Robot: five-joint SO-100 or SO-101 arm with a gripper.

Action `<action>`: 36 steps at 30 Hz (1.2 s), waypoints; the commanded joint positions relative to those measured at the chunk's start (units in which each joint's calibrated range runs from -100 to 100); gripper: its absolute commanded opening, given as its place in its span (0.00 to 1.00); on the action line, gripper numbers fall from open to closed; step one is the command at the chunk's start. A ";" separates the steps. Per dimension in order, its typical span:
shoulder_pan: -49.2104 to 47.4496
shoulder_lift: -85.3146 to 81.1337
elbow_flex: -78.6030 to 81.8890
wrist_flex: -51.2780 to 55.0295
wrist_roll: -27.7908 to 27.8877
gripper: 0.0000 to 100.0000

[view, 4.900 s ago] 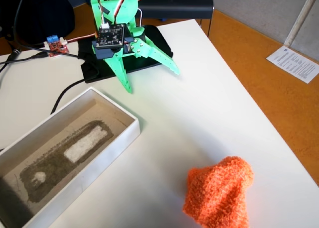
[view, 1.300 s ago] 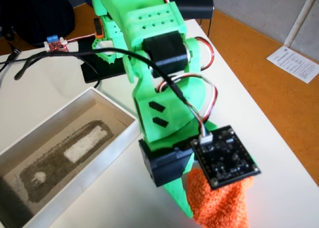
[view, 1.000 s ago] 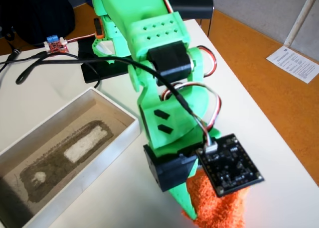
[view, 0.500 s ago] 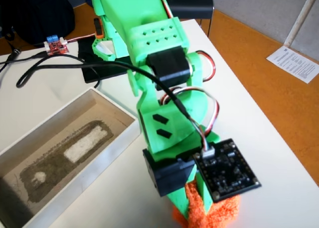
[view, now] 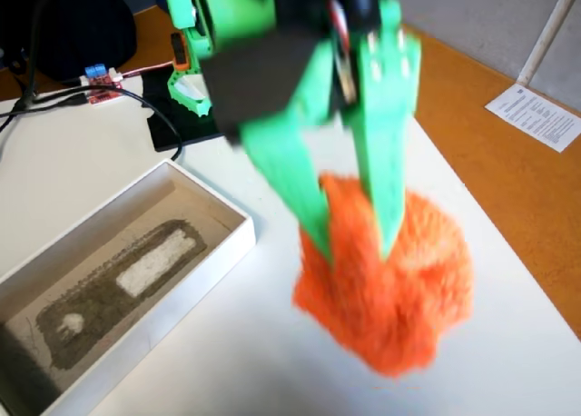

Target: Remove orange objects from table

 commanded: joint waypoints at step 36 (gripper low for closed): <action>37.44 -11.21 20.70 6.95 1.61 0.00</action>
